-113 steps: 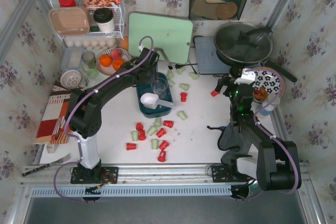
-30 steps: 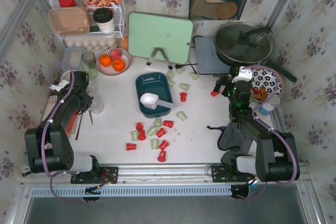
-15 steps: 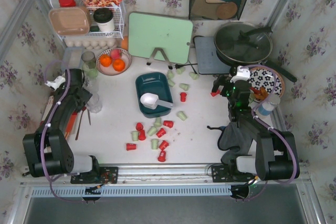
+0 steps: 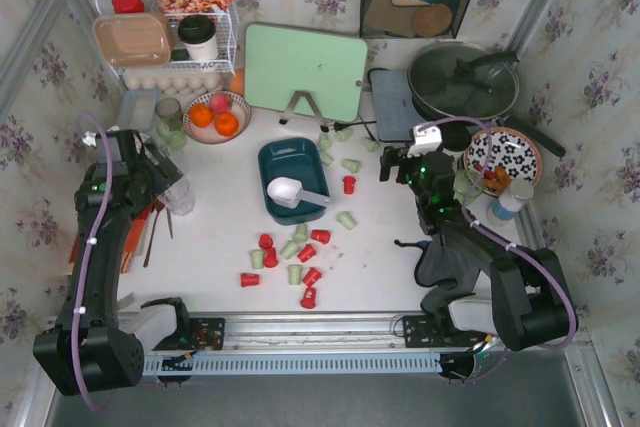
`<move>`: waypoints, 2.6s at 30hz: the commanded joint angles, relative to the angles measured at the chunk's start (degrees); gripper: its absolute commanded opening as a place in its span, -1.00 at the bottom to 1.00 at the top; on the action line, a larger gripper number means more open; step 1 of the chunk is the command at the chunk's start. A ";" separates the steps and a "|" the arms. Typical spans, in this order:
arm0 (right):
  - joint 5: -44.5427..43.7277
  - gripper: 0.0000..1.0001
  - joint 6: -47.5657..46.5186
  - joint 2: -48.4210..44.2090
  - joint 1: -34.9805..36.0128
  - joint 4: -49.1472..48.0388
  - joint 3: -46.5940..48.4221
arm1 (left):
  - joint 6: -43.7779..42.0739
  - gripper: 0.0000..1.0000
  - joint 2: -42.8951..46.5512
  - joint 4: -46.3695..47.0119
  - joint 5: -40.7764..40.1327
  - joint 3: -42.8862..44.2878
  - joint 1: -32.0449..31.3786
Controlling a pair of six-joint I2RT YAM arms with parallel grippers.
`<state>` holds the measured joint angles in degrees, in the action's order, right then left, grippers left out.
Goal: Mix the coffee capsules in the storage basket
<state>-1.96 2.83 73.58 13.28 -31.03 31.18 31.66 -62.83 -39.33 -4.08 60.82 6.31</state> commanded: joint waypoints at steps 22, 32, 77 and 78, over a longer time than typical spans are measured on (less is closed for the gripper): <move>-9.04 0.98 -14.58 12.22 27.26 21.71 19.27 | -10.13 0.98 14.72 -4.92 26.81 -3.78 -2.48; -3.75 0.75 -11.63 21.24 29.91 26.49 28.53 | -9.86 0.99 17.08 -4.49 29.28 -4.66 -2.46; 2.73 -0.82 -13.48 28.85 31.37 39.26 37.78 | -9.16 0.98 16.79 -4.37 29.80 -4.72 -2.47; 2.34 -0.84 -13.42 28.37 31.33 39.28 37.93 | -9.16 0.98 16.78 -4.39 29.76 -4.72 -2.46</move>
<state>0.78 -10.35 103.57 44.51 8.10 68.25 22.22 -45.98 -44.84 25.28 56.10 3.75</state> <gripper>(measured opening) 0.273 0.992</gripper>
